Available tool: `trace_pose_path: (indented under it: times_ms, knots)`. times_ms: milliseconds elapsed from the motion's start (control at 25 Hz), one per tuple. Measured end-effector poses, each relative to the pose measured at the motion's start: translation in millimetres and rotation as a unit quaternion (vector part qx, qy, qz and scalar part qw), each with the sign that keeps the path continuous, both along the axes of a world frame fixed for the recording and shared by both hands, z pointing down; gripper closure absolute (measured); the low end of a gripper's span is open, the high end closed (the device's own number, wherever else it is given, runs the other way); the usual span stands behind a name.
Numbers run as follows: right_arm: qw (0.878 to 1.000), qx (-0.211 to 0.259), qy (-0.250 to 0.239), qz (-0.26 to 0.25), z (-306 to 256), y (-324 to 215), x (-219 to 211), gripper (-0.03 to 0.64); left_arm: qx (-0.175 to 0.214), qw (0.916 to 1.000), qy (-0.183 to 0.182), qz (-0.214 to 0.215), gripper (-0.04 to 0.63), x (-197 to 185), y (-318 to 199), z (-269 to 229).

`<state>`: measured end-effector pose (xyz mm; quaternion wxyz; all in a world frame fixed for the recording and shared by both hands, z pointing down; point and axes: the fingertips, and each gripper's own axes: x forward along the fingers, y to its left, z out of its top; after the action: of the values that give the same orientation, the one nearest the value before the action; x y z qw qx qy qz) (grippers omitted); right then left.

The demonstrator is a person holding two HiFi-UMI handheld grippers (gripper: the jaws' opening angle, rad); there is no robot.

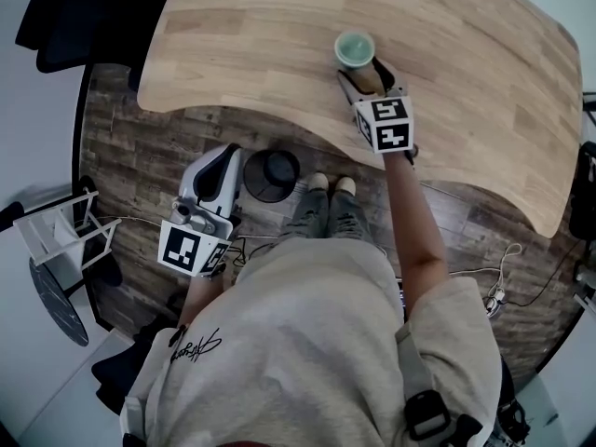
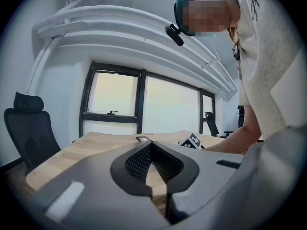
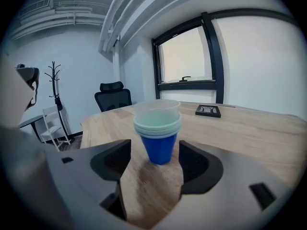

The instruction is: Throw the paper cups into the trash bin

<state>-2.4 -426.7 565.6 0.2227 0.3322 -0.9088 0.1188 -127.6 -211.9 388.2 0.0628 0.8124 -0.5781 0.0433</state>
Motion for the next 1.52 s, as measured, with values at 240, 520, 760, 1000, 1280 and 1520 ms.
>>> trace_pose_path:
  times_ms: [240, 520, 760, 1000, 1280, 1520]
  knots:
    - [1.000, 0.003, 0.004, -0.001, 4.8, -7.1, -6.3, 0.328, -0.001, 0.9999, -0.002, -0.010, 0.594, -5.8, 1.6, 0.2]
    - [1.000, 0.000, -0.001, 0.003, 9.8, -14.9, -10.1, 0.330, -0.004, 0.9997, -0.003, -0.023, 0.594, -14.3, 6.4, 1.2]
    - [1.000, 0.009, 0.000, 0.010, 8.4, -21.4, -9.8, 0.330, -0.007, 0.9995, -0.004, -0.029, 0.594, -17.6, 11.1, 2.0]
    - [1.000, 0.017, 0.010, 0.006, 10.6, -22.4, -7.0, 0.333, -0.006, 0.9993, -0.005, -0.037, 0.594, -20.8, 13.3, 0.2]
    - [0.999, 0.029, 0.015, -0.006, 8.5, -21.2, -8.9, 0.342, -0.004, 0.9991, -0.006, -0.041, 0.594, -22.1, 14.2, -3.2]
    - [0.999, 0.048, 0.009, -0.010, 1.2, -18.9, -10.0, 0.348, 0.001, 0.9991, -0.010, -0.042, 0.594, -23.4, 13.6, -6.4]
